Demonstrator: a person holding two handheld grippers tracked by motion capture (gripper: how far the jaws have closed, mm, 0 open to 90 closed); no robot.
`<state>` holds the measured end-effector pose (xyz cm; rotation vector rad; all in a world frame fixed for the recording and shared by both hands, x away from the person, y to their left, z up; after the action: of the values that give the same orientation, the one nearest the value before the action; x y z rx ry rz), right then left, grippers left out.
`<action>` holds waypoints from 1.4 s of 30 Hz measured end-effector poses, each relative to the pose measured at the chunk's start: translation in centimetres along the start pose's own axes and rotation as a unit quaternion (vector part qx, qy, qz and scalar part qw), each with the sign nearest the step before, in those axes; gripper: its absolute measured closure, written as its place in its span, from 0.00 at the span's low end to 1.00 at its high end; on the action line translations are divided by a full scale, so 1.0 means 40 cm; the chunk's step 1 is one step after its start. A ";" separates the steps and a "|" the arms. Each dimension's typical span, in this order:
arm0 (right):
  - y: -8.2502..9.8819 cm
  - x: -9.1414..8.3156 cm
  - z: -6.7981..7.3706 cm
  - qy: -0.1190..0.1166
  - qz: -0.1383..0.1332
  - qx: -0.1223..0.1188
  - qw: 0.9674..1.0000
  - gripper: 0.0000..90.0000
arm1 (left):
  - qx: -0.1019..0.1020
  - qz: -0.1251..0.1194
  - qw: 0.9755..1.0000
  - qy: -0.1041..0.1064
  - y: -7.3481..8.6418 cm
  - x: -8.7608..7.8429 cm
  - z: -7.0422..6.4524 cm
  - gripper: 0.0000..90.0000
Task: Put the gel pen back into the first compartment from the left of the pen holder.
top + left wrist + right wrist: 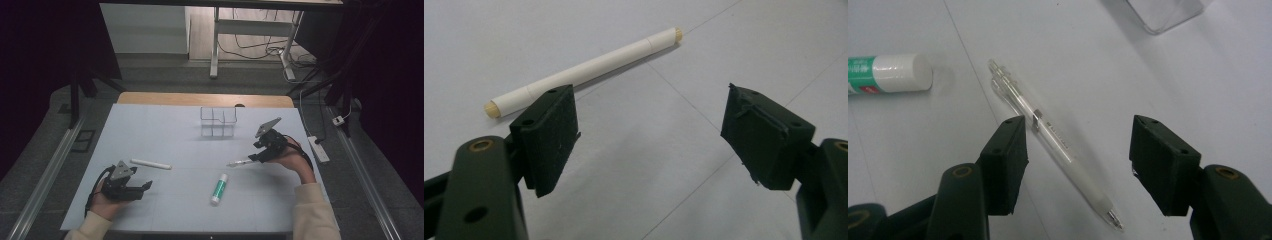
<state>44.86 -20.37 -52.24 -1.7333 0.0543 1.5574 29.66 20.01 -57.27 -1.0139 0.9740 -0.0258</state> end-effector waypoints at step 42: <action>0.047 0.083 0.004 -0.013 0.115 -0.070 0.991 0.82 | 0.001 0.007 1.000 -0.001 0.008 0.003 0.000 0.24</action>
<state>44.59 -20.07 -56.02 -1.8685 0.1396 1.7864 29.61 20.12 -57.58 -1.0044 0.9791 -0.0146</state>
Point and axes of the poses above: each handheld gripper's, and its own axes: x roughly forward along the jaws, y roughly out of its underside, z roughly to its left, the point moved 7 cm from there along x, roughly forward along the jaws, and after that the axes turned 14 degrees about x, right-handed, at the moved point
